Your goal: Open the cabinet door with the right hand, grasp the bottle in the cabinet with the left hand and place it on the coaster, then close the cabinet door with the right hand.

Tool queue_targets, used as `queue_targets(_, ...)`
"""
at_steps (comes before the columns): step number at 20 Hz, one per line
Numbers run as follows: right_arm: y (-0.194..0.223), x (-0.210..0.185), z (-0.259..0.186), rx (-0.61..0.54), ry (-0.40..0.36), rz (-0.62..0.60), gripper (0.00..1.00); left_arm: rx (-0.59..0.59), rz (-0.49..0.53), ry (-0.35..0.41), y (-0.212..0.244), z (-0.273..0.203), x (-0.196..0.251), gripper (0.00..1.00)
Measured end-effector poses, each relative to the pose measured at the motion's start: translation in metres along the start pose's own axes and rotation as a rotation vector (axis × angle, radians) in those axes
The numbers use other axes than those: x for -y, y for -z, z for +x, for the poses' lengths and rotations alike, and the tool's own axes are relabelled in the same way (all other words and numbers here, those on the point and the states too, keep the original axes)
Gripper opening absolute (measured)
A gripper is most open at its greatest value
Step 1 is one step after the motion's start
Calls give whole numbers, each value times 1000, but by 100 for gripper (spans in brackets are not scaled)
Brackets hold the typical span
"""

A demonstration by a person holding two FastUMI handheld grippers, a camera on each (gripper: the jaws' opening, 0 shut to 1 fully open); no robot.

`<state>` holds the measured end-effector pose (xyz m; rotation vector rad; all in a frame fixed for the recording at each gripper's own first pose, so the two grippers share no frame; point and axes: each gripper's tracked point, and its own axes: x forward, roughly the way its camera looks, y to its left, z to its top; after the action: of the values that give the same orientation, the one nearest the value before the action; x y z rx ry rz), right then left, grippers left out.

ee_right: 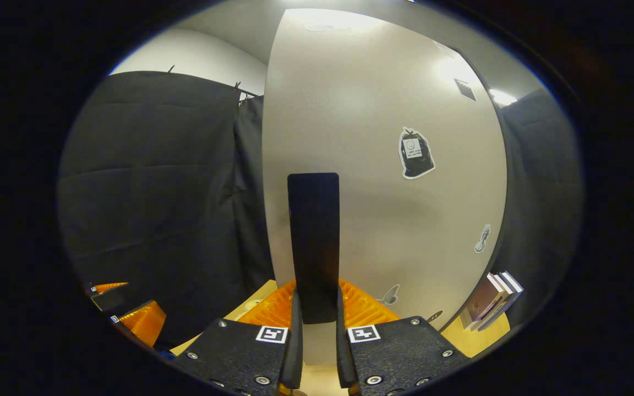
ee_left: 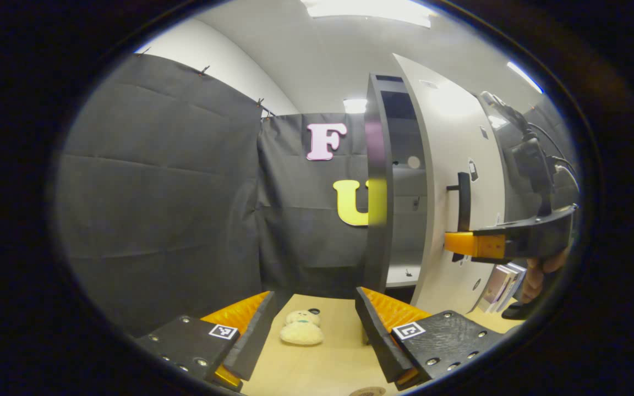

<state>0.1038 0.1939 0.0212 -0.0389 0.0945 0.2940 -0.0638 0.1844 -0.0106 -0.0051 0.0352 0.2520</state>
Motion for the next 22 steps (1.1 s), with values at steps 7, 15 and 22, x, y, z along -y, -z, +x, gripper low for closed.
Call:
queue_targets(7,5,21,-20,-18,-50,6,25,14,41,72,-12,-42,91,86)
queue_targets(15,7,44,-41,-57,1,76,26,16,52,169,-26,-70,178,84)
queue_targets(22,10,53,-47,-66,65,127,33,-4,54,283,-26,-57,256,88)
